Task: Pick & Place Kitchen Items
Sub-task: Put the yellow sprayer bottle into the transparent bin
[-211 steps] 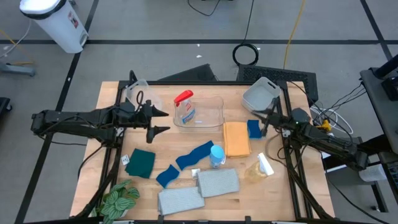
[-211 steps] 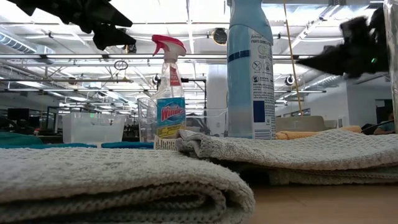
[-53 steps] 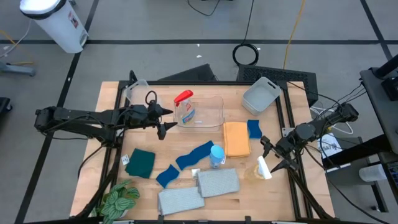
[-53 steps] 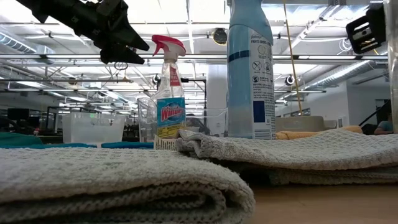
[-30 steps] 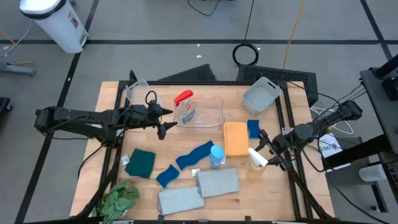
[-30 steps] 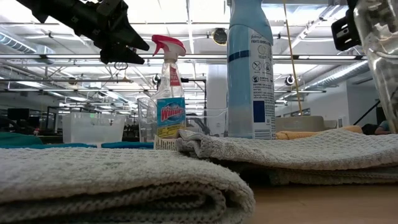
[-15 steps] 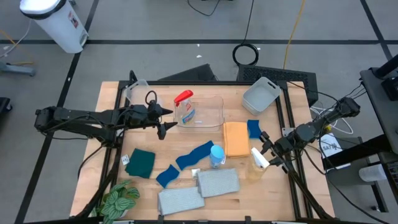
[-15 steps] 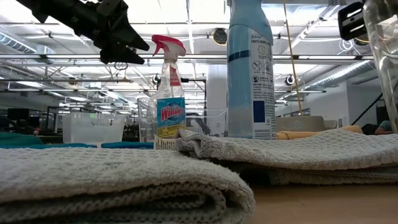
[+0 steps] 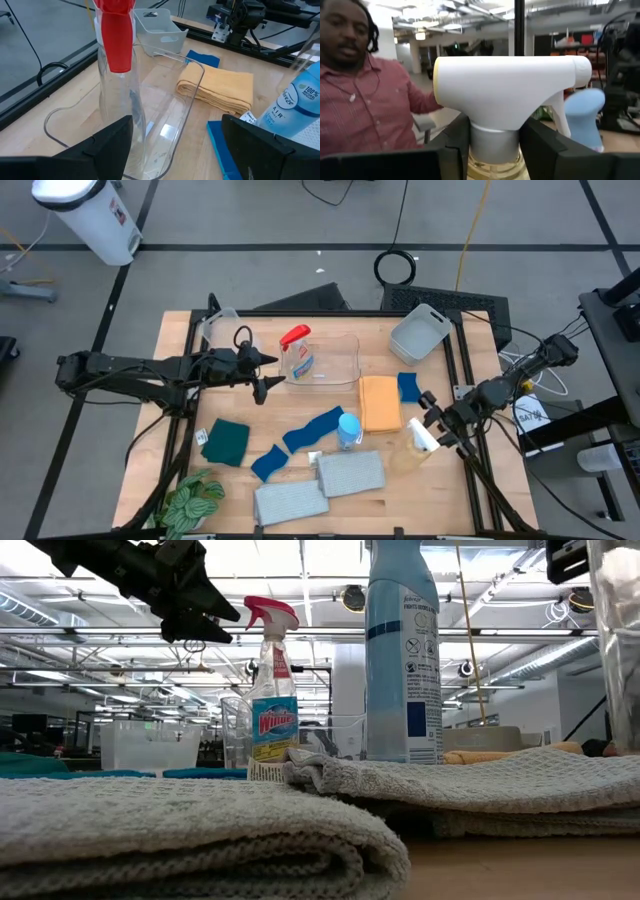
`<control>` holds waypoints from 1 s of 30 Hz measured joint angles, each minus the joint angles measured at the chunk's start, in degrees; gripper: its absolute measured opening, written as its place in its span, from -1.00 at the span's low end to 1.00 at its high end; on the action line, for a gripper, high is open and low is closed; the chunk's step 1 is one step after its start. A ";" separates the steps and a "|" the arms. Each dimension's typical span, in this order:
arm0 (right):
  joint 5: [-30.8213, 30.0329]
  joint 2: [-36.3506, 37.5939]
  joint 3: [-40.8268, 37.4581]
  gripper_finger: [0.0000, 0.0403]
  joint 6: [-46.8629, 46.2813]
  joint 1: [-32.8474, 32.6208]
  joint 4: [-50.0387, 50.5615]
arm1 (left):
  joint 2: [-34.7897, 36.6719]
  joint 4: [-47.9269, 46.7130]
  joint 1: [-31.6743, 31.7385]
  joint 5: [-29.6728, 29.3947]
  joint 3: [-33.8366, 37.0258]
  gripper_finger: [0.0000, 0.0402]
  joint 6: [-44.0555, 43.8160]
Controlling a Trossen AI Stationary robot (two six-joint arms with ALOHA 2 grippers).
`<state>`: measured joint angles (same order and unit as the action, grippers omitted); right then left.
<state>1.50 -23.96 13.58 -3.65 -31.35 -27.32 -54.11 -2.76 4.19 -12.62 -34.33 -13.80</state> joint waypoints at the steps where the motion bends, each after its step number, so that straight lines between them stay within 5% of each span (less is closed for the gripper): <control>1: -0.02 -0.05 0.00 -0.44 -0.09 0.00 -0.83 | 0.00 0.00 0.02 0.01 0.00 0.53 0.00; 7: -0.57 -0.05 0.02 -0.49 -0.05 0.00 -4.59 | 0.00 0.00 0.02 0.02 0.00 0.53 0.04; 22: -20.72 -0.10 0.04 -0.48 11.62 0.13 -7.46 | 0.00 0.00 0.02 0.02 0.00 0.53 0.06; 30: -21.15 -0.10 0.04 -0.48 16.80 2.03 -9.82 | 0.00 0.00 0.00 0.02 0.00 0.53 0.04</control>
<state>-19.65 -24.05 13.63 13.15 -29.32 -37.15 -54.11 -2.76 4.19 -12.60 -34.33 -13.76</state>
